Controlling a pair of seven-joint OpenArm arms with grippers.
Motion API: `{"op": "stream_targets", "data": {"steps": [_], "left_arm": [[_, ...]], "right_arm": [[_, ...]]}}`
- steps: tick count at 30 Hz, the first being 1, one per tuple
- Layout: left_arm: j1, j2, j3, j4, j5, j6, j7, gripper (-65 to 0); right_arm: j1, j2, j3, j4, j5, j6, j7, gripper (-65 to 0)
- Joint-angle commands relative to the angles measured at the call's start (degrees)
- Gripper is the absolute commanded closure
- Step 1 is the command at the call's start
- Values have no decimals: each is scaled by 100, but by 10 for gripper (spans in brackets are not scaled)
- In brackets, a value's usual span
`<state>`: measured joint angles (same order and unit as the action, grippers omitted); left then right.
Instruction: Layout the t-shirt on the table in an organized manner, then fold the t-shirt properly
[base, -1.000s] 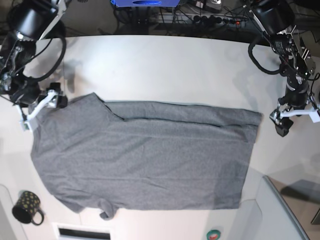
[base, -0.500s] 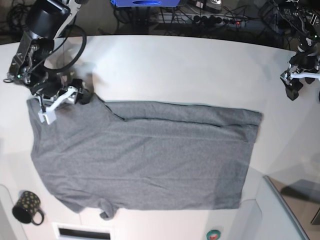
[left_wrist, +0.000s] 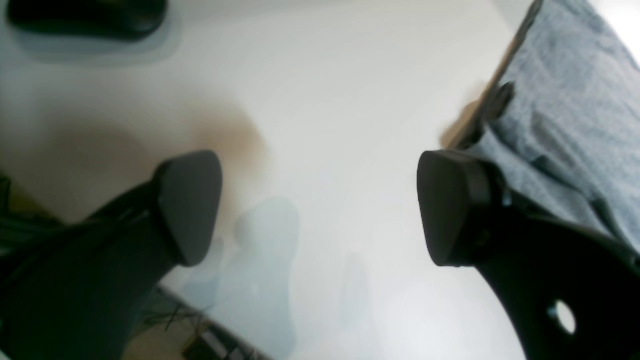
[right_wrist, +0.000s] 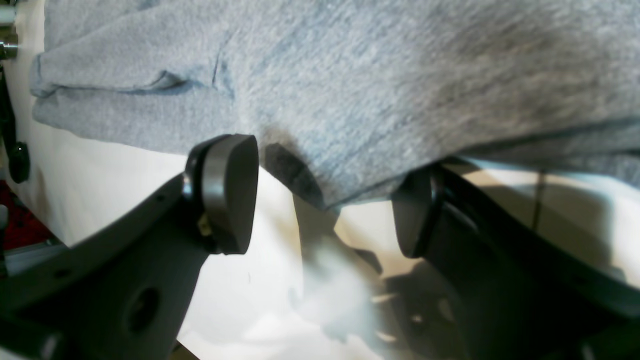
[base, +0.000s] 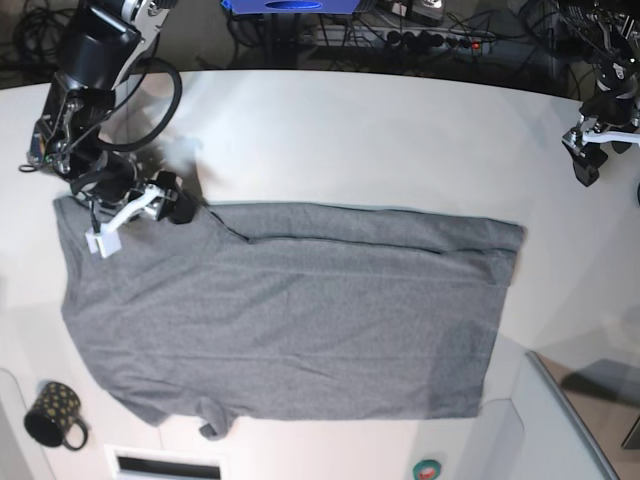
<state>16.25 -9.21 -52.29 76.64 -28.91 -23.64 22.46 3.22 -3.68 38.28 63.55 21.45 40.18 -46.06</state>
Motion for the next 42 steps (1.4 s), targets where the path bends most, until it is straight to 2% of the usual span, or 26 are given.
{"op": "stream_targets", "data": {"steps": [1, 5, 9, 16, 19, 21, 22, 24, 27, 28, 29, 35, 42], "left_arm": [[-12, -103, -15, 85, -76, -32, -140, -586], [-12, -103, -15, 85, -76, -32, -132, -586], [-21, -103, -6, 85, -76, -32, -123, -586], [-38, -112, -15, -134, -76, -32, -132, -586], [-38, -120, -23, -231, -76, -32, -140, -586], [-21, -120, -15, -231, -76, -32, -149, -586], [-21, -120, -15, -231, -76, -32, -149, -586], [-21, -112, -15, -231, -76, -32, -149, -586], [-21, -112, -15, -222, -76, -32, -149, -586], [-21, -112, -15, -222, -76, -32, -149, -586], [-29, -112, -15, -222, -76, -32, -149, -586], [-47, -112, -15, -222, -76, -41, -149, -586], [-29, -120, -32, -222, -76, -41, -149, -586]], "right_arm": [[-81, 30, 18, 146, -216, -18, -207, -383], [-239, -5, -26, 621, -207, -18, -216, -383], [-239, 3, -26, 621, -207, -18, -216, -363], [-212, 12, -35, 621, -207, -18, -216, -99], [-212, 21, -35, 630, -207, -18, -251, -48], [-221, 3, 18, 682, -198, -18, -462, -65], [-230, 12, 27, 726, -189, -18, -567, -93], [-327, 12, 27, 876, -189, -18, -682, -206], [-467, -5, 27, 1078, -189, -18, -532, -428], [-476, -5, 27, 1043, -189, -18, -435, -486], [-467, -5, 27, 981, -189, -18, -356, -509], [-221, 39, 27, 454, -189, -18, -163, -464], [-45, 109, 27, 313, -198, -18, -154, -459]]}}
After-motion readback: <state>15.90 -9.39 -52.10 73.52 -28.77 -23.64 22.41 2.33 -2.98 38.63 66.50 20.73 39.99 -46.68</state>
